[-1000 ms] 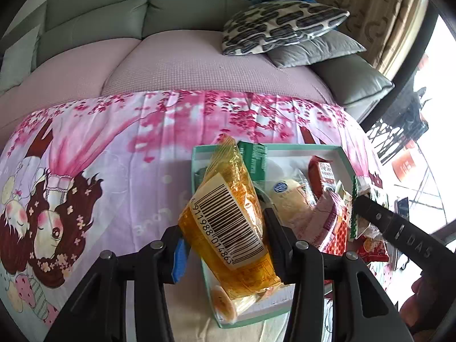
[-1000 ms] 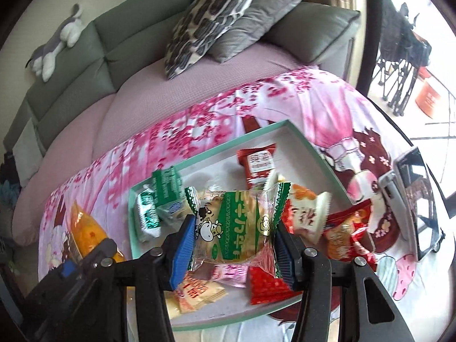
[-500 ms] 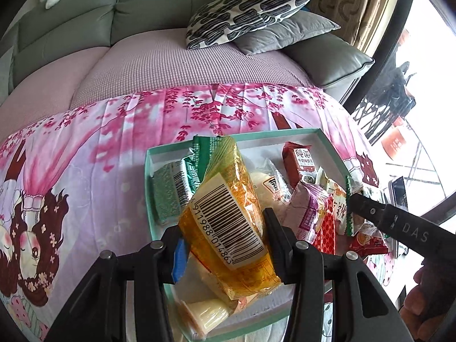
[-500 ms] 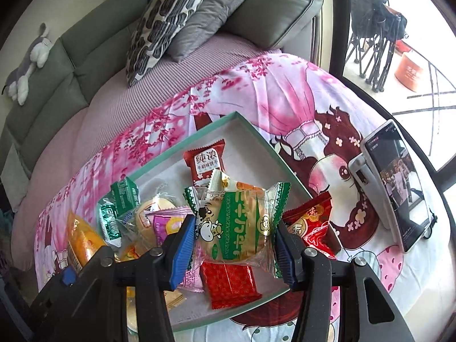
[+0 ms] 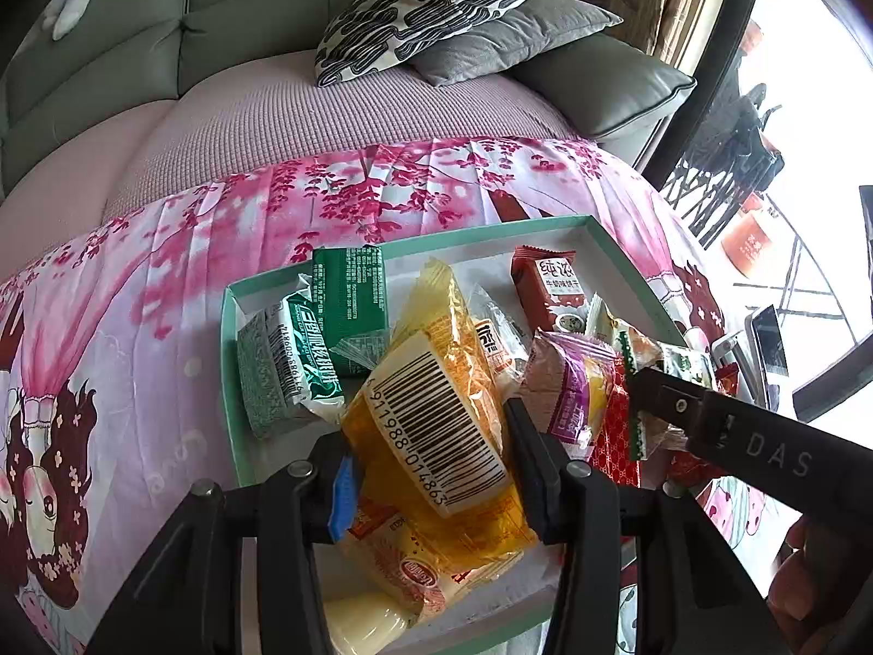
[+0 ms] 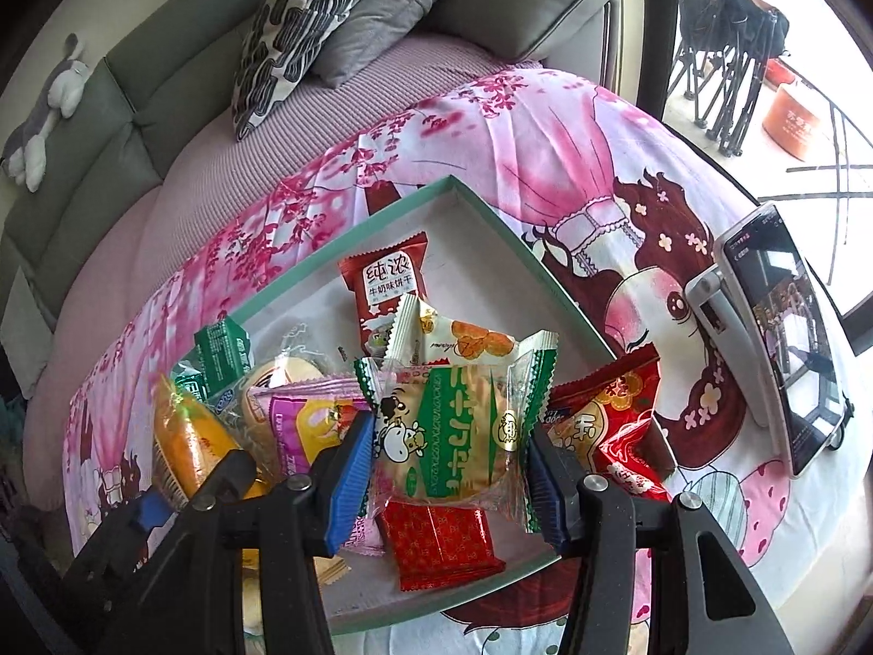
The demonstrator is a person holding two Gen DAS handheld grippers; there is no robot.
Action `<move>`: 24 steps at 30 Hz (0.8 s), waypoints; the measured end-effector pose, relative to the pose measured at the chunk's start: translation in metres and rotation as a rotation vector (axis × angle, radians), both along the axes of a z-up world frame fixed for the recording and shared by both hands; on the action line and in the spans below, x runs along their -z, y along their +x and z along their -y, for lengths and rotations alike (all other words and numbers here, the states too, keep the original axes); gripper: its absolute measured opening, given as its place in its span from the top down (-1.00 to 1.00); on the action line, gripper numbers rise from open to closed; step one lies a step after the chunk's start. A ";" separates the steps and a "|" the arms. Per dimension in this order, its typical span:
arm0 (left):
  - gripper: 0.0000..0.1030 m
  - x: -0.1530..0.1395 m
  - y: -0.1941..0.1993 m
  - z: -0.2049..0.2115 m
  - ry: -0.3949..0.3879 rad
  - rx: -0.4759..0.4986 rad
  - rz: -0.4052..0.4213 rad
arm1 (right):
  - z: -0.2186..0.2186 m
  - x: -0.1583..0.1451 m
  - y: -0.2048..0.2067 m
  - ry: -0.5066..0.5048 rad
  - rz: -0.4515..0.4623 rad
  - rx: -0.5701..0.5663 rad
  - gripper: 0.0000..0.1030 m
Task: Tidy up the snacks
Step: 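Lower both packs into the tray and open both tools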
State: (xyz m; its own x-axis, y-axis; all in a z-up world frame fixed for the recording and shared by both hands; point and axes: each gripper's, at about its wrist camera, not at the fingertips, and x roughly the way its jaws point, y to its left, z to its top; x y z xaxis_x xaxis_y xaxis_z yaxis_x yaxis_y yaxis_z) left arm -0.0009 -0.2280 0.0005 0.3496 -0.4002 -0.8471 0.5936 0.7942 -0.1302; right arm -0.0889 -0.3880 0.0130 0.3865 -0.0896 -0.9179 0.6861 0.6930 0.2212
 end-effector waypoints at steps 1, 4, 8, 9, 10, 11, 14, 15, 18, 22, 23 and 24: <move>0.02 0.000 0.000 0.000 0.001 0.002 0.000 | -0.001 0.001 0.001 0.004 -0.003 -0.003 -0.08; -0.01 -0.002 0.000 -0.001 0.003 -0.004 -0.003 | -0.002 0.004 0.001 0.014 -0.008 -0.009 -0.11; -0.18 -0.003 0.000 -0.004 -0.002 -0.012 -0.013 | -0.002 0.008 0.001 0.034 -0.014 -0.003 -0.11; -0.20 -0.004 0.000 -0.006 -0.006 -0.012 -0.016 | -0.002 0.009 0.001 0.039 -0.015 -0.002 -0.11; -0.25 -0.006 0.000 -0.007 -0.007 -0.014 -0.016 | -0.002 0.009 0.001 0.041 -0.016 -0.004 -0.12; -0.31 -0.007 0.000 -0.007 -0.006 -0.019 -0.014 | -0.003 0.009 0.001 0.043 -0.013 -0.005 -0.16; -0.35 -0.012 -0.001 -0.011 -0.007 -0.033 -0.013 | -0.004 0.009 0.002 0.047 -0.001 -0.015 -0.27; -0.36 -0.013 -0.001 -0.014 -0.010 -0.039 -0.016 | -0.005 0.009 0.003 0.046 0.001 -0.020 -0.28; -0.45 -0.018 -0.001 -0.022 -0.013 -0.059 -0.018 | -0.006 0.007 0.005 0.044 0.011 -0.027 -0.37; -0.59 -0.024 0.002 -0.037 0.008 -0.113 -0.002 | -0.010 0.004 0.006 0.031 0.023 -0.042 -0.57; -0.59 -0.025 0.004 -0.041 0.011 -0.129 0.001 | -0.012 0.003 0.007 0.026 0.026 -0.047 -0.60; -0.60 -0.026 0.005 -0.045 0.012 -0.144 0.004 | -0.013 0.002 0.008 0.020 0.029 -0.052 -0.62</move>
State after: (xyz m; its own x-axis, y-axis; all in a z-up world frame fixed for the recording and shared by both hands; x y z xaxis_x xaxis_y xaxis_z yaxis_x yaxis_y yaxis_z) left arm 0.0045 -0.1833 0.0265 0.4061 -0.3352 -0.8502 0.4735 0.8729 -0.1180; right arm -0.0809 -0.3748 0.0107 0.4167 -0.0507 -0.9076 0.6425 0.7227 0.2546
